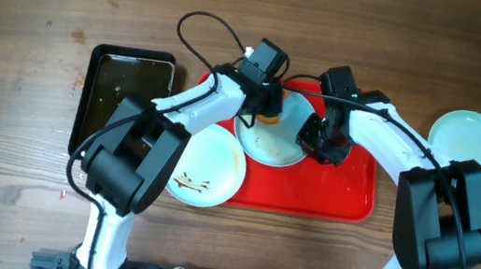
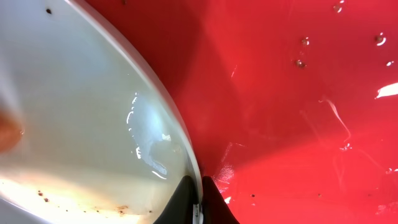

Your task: Clean dirty plates on tray and stack at the side

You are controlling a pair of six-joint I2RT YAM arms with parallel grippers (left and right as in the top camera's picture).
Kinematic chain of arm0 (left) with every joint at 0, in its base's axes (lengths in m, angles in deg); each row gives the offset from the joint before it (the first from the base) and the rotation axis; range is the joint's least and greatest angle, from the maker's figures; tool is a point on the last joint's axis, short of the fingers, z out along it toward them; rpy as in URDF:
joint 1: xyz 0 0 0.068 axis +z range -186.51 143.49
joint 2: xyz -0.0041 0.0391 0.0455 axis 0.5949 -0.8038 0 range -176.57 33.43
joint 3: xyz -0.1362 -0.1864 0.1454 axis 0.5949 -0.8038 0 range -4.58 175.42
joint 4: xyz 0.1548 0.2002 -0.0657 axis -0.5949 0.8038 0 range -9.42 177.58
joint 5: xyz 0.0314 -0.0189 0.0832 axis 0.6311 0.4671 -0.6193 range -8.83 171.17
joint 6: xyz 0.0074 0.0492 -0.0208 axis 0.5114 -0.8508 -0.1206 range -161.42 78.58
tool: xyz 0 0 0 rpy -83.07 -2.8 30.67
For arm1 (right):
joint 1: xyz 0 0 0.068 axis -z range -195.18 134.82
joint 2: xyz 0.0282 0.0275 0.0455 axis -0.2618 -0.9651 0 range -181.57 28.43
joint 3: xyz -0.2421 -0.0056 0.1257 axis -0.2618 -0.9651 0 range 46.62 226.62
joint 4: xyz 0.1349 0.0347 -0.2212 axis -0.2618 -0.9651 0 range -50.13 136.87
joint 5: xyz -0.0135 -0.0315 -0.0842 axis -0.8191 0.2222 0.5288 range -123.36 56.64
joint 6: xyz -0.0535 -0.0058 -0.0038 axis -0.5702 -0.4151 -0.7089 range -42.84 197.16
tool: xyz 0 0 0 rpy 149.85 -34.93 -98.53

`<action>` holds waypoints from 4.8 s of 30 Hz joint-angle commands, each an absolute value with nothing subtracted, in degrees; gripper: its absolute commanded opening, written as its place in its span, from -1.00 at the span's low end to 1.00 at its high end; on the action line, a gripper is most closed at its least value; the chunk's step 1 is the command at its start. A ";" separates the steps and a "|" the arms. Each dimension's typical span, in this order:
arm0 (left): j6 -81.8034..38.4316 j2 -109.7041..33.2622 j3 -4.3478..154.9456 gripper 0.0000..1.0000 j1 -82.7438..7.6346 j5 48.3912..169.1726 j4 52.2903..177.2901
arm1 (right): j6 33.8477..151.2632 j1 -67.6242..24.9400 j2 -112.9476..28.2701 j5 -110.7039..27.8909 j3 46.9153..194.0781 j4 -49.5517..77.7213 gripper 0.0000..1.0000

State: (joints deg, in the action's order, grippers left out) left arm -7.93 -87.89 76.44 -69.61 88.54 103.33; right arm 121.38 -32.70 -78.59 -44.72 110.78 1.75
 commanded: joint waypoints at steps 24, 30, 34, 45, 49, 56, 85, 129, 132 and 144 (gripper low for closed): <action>-7.95 -92.15 74.42 -0.92 -67.07 73.55 124.20 | 120.18 -33.57 -82.68 -43.97 107.98 0.11 -0.91; -4.69 -92.15 74.42 -0.92 -65.52 78.66 115.26 | 119.83 -33.57 -82.68 -43.97 107.98 -0.33 -0.91; -2.79 -92.15 74.42 -0.92 -66.44 93.94 109.91 | 119.72 -33.57 -82.68 -43.97 107.98 -0.35 -0.91; 4.12 -92.17 74.42 -0.92 -75.38 103.78 103.74 | 119.55 -33.59 -82.68 -43.97 107.98 -1.88 -0.91; 5.56 -92.17 74.40 -0.92 -74.37 96.80 104.05 | 119.42 -33.59 -82.68 -43.95 107.98 -2.76 -0.91; 5.45 -92.17 74.40 -0.92 -64.06 84.85 107.63 | 119.13 -33.59 -82.68 -43.73 107.98 -2.89 -0.91; -12.76 -72.61 90.53 -0.92 -61.61 75.03 134.80 | 118.32 -33.24 -81.39 -42.82 108.16 12.35 -0.90; -12.78 -81.92 85.42 -0.92 -45.32 74.05 146.73 | 58.94 -36.50 -54.11 21.22 112.51 8.30 -0.91; -13.26 -81.92 85.42 -0.92 -45.32 74.03 146.01 | 48.19 -40.08 -58.15 31.21 112.51 12.22 -0.91; -14.03 -81.95 85.42 -0.92 -45.32 74.05 145.49 | 27.64 -52.37 -59.44 38.64 112.51 30.18 -0.91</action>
State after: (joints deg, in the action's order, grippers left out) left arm -13.15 -81.55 85.77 -45.43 73.75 145.62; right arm 29.83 -50.82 -59.11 36.24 111.28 29.72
